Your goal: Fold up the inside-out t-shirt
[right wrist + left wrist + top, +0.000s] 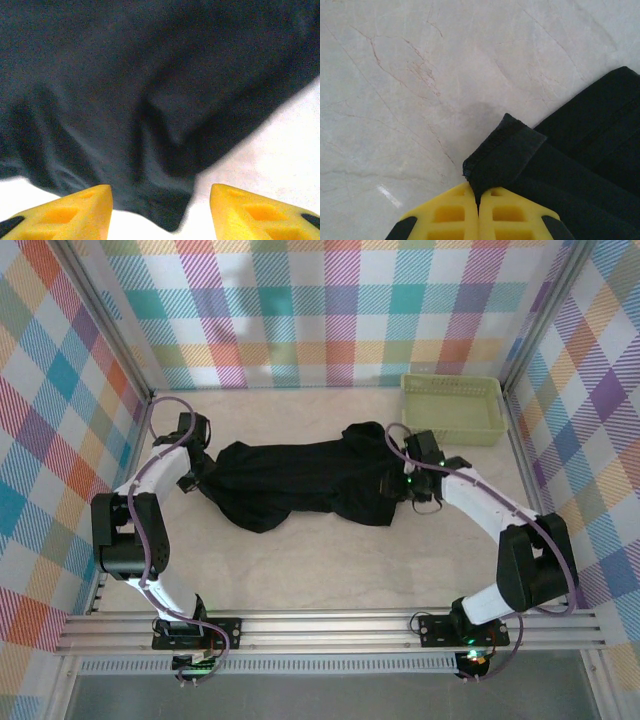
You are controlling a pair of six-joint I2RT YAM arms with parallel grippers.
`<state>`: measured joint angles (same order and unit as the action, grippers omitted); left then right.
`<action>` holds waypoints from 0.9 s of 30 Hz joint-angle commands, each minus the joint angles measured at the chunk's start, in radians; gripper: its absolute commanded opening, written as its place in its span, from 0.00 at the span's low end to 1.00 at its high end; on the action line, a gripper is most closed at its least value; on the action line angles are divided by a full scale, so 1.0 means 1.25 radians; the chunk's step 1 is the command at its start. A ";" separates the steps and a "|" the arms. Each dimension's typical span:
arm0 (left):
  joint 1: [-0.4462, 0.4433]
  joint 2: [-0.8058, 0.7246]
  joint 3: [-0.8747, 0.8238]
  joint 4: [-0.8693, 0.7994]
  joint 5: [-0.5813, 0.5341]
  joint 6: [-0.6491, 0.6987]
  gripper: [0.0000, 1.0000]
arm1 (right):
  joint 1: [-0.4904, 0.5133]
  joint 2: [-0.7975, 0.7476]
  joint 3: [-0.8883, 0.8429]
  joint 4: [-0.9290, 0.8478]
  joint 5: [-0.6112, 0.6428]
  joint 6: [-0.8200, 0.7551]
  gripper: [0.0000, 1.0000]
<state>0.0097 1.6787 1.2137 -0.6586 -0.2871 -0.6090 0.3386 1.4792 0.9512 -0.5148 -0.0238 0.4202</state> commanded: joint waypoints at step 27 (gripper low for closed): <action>0.021 -0.026 -0.031 0.022 0.049 0.007 0.00 | 0.052 0.125 -0.115 0.152 -0.175 0.085 0.19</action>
<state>0.0216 1.6821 1.1931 -0.6464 -0.2470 -0.6090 0.3496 1.6016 0.8135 -0.3862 -0.1310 0.5156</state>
